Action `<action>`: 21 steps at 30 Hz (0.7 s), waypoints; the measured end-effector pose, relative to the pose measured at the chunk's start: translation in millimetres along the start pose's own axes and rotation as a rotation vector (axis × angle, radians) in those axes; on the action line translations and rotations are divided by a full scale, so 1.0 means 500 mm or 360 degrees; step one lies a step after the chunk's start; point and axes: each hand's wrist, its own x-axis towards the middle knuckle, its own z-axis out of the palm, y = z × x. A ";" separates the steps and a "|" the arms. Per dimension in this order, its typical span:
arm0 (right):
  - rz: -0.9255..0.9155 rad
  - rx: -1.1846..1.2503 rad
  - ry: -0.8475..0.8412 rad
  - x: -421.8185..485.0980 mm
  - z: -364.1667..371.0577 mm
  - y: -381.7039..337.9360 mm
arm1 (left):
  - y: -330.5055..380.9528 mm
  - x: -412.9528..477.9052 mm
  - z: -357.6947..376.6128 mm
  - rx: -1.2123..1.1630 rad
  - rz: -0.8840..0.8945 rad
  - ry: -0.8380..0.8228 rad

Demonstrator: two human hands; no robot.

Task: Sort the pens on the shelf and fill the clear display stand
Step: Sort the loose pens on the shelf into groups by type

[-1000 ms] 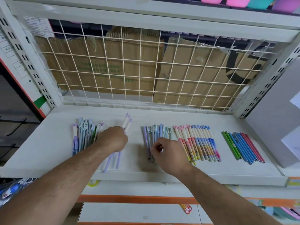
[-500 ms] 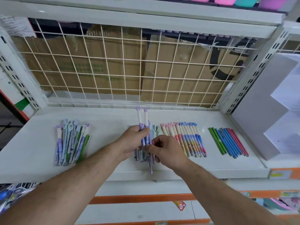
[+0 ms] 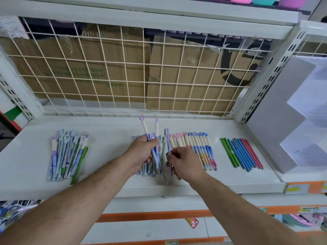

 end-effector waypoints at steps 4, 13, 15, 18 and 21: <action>0.0053 -0.0135 -0.0004 0.019 0.009 0.007 | -0.005 0.008 -0.022 0.0003 -0.0053 0.0075; 0.0003 -0.0432 0.0042 0.054 0.052 -0.014 | -0.010 0.010 -0.078 -0.0016 -0.0167 0.0138; -0.0044 -0.0420 0.0109 0.053 0.060 -0.022 | -0.014 0.015 -0.092 -0.0033 -0.0182 0.0141; -0.0097 -0.0406 0.0108 0.052 0.075 -0.033 | -0.021 0.026 -0.112 -0.0053 -0.0202 0.0154; -0.0076 -0.0383 0.0016 0.051 0.092 -0.046 | -0.024 0.031 -0.123 -0.0040 -0.0211 0.0145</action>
